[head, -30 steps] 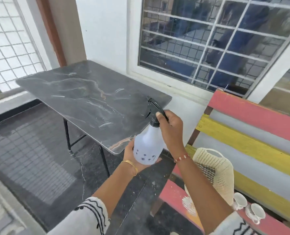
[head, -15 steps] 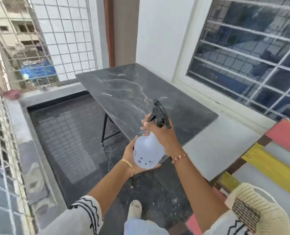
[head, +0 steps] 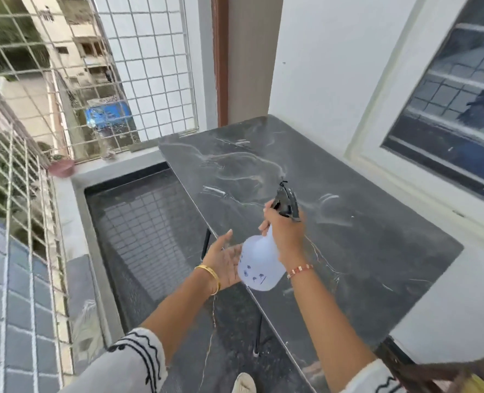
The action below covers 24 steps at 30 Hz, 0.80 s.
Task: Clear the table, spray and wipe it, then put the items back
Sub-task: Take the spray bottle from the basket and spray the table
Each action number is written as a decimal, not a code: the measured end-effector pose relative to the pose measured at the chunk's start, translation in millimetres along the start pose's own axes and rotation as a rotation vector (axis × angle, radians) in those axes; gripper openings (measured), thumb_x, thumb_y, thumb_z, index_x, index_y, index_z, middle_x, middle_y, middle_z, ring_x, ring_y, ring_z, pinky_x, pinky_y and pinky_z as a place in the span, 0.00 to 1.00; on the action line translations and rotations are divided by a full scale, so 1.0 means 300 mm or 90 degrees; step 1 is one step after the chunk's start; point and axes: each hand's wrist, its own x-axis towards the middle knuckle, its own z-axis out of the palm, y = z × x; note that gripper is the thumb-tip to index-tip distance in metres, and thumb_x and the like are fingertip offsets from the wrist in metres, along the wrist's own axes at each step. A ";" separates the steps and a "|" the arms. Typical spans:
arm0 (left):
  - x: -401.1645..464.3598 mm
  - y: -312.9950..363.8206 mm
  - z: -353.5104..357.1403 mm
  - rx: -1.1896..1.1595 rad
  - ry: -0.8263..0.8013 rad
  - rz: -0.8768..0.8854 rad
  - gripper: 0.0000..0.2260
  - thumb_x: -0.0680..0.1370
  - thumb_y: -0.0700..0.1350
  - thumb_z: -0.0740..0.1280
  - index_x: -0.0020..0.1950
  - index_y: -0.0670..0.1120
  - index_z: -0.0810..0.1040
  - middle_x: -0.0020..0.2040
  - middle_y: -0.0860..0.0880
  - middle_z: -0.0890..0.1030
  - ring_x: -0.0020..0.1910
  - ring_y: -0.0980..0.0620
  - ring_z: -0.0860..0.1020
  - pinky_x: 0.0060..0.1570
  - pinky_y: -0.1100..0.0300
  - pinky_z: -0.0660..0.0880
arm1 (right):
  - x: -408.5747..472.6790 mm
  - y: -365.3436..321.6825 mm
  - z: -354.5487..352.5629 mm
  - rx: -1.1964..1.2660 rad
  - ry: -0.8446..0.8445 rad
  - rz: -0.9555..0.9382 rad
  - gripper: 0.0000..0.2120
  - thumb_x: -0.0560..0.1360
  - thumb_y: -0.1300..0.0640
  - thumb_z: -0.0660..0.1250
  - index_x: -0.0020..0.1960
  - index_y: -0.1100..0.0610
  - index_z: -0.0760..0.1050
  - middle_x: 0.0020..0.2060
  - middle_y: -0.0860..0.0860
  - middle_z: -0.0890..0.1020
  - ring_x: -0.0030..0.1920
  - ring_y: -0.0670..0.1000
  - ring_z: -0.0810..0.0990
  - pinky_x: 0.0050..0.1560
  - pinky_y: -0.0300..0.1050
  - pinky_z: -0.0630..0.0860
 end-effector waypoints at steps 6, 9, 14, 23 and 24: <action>0.089 0.280 -0.098 0.045 0.102 0.064 0.13 0.78 0.53 0.57 0.51 0.46 0.75 0.50 0.44 0.79 0.48 0.45 0.77 0.51 0.51 0.73 | 0.211 0.005 0.125 0.023 0.148 0.055 0.14 0.72 0.64 0.65 0.30 0.57 0.69 0.22 0.52 0.70 0.16 0.47 0.68 0.25 0.40 0.68; 0.171 0.401 -0.116 0.063 0.126 0.073 0.10 0.79 0.51 0.57 0.48 0.47 0.74 0.46 0.46 0.79 0.44 0.48 0.77 0.46 0.55 0.72 | 0.310 0.030 0.203 -0.037 0.163 0.062 0.12 0.72 0.63 0.65 0.31 0.57 0.69 0.23 0.53 0.71 0.15 0.45 0.69 0.24 0.38 0.67; 0.339 0.575 -0.139 0.146 0.099 0.072 0.07 0.79 0.48 0.59 0.47 0.47 0.74 0.44 0.48 0.79 0.42 0.50 0.77 0.44 0.58 0.72 | 0.449 0.091 0.346 -0.112 0.185 0.095 0.10 0.70 0.66 0.63 0.31 0.58 0.69 0.22 0.53 0.70 0.14 0.45 0.67 0.21 0.37 0.67; 0.590 0.954 -0.218 0.277 0.064 0.065 0.04 0.77 0.44 0.61 0.46 0.47 0.75 0.42 0.49 0.80 0.42 0.51 0.77 0.47 0.56 0.72 | 0.683 0.112 0.567 -0.209 0.287 0.098 0.07 0.71 0.66 0.62 0.36 0.60 0.67 0.26 0.57 0.70 0.23 0.53 0.69 0.19 0.35 0.66; 0.608 0.969 -0.209 0.289 0.065 0.073 0.04 0.77 0.44 0.62 0.48 0.46 0.75 0.41 0.49 0.80 0.41 0.51 0.76 0.47 0.56 0.72 | 0.692 0.108 0.577 -0.213 0.301 0.094 0.06 0.71 0.66 0.62 0.36 0.60 0.68 0.26 0.56 0.70 0.23 0.53 0.69 0.19 0.35 0.66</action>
